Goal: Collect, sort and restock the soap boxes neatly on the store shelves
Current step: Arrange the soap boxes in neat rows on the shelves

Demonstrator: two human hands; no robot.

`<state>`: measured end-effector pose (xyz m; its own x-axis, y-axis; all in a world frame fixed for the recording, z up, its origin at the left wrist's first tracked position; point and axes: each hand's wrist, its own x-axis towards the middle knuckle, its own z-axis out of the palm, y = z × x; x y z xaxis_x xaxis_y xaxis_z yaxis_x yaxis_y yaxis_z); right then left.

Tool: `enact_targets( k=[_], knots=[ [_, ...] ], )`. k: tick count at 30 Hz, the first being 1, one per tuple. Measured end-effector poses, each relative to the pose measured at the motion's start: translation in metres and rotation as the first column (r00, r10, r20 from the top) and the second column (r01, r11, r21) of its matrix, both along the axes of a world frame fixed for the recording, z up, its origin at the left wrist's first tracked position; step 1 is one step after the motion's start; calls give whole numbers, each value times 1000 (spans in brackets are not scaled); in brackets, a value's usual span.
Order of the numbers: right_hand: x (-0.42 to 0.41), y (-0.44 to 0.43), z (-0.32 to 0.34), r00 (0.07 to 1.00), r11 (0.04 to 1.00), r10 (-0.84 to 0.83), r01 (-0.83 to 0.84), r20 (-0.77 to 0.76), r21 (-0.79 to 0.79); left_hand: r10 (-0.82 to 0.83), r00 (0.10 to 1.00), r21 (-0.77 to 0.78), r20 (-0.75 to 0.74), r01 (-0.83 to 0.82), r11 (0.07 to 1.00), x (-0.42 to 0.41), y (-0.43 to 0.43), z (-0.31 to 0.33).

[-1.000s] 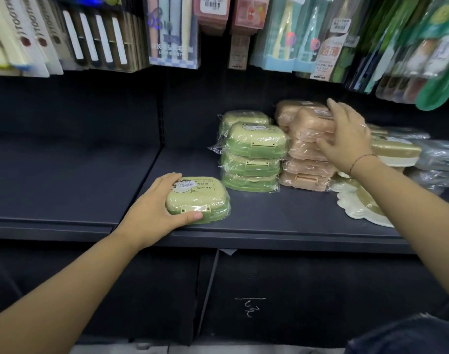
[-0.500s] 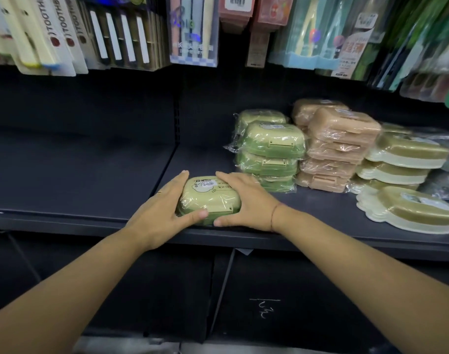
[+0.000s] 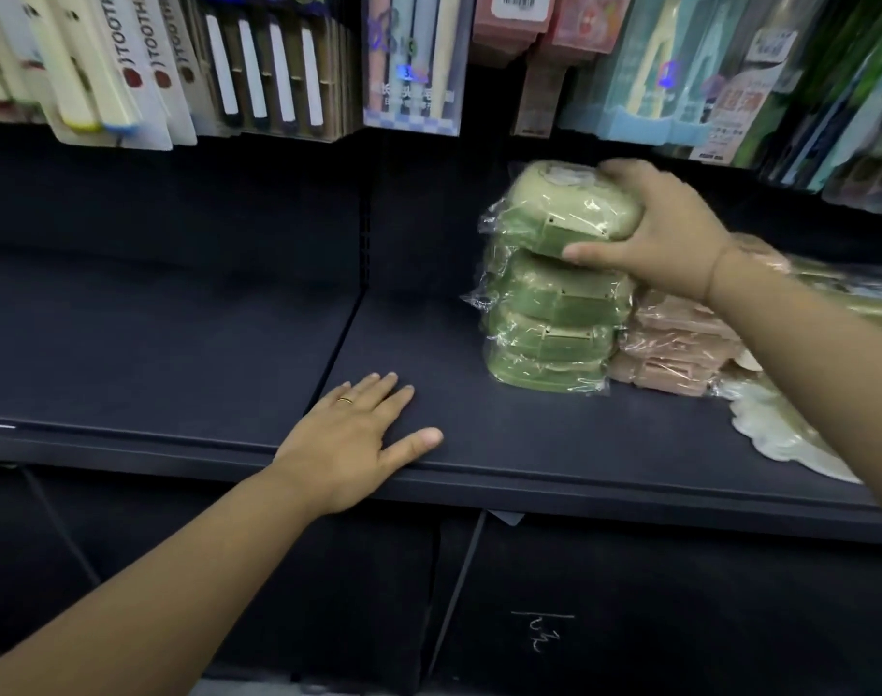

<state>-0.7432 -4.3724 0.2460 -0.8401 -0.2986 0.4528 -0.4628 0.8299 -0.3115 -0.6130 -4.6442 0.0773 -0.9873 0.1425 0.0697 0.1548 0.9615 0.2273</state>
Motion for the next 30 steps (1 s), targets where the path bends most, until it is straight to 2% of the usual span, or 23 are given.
enact_targets(
  k=[3, 6, 14, 17, 19, 21, 23, 25, 26, 27, 28, 30],
  knots=[
    [-58, -16, 5, 990, 994, -67, 55, 126, 97, 2, 1000, -7, 8, -2, 1000, 1, 0, 0],
    [-94, -29, -1, 979, 982, -85, 51, 184, 184, 15, 1000, -5, 7, -15, 1000, 0, 0, 0],
    [-114, -35, -8, 962, 902, -251, 192, 106, 388, 15, 1000, -23, 3, -15, 1000, 0, 3, 1],
    [-86, -45, -8, 961, 914, -271, 238, 56, 330, 21, 999, -30, 34, -20, 999, 7, 3, 3],
    [-50, -60, -8, 984, 971, -180, 176, 9, 160, 38, 999, 1, 37, -38, 999, 13, 3, 3],
    [1, -74, -16, 995, 1000, 16, -18, -98, -20, 34, 999, 63, -9, -33, 997, 20, 0, 4],
    [65, -87, -44, 938, 942, 270, -304, -218, -142, -12, 990, 96, -144, 26, 995, 41, -8, -2],
    [133, -102, -99, 852, 835, 473, -515, -223, -196, -124, 914, 41, -387, 151, 988, 79, -24, -20],
    [163, -111, -133, 810, 786, 563, -586, -164, -197, -171, 856, -8, -489, 192, 981, 101, -36, -36],
    [189, -119, -170, 768, 749, 637, -637, -70, -182, -196, 827, -55, -527, 197, 979, 125, -49, -54],
    [209, -127, -207, 725, 723, 686, -672, 56, -163, -207, 839, -100, -503, 181, 978, 146, -64, -75],
    [236, -141, -282, 636, 708, 687, -694, 351, -129, -217, 930, -189, -298, 165, 968, 177, -94, -113]
  ],
)
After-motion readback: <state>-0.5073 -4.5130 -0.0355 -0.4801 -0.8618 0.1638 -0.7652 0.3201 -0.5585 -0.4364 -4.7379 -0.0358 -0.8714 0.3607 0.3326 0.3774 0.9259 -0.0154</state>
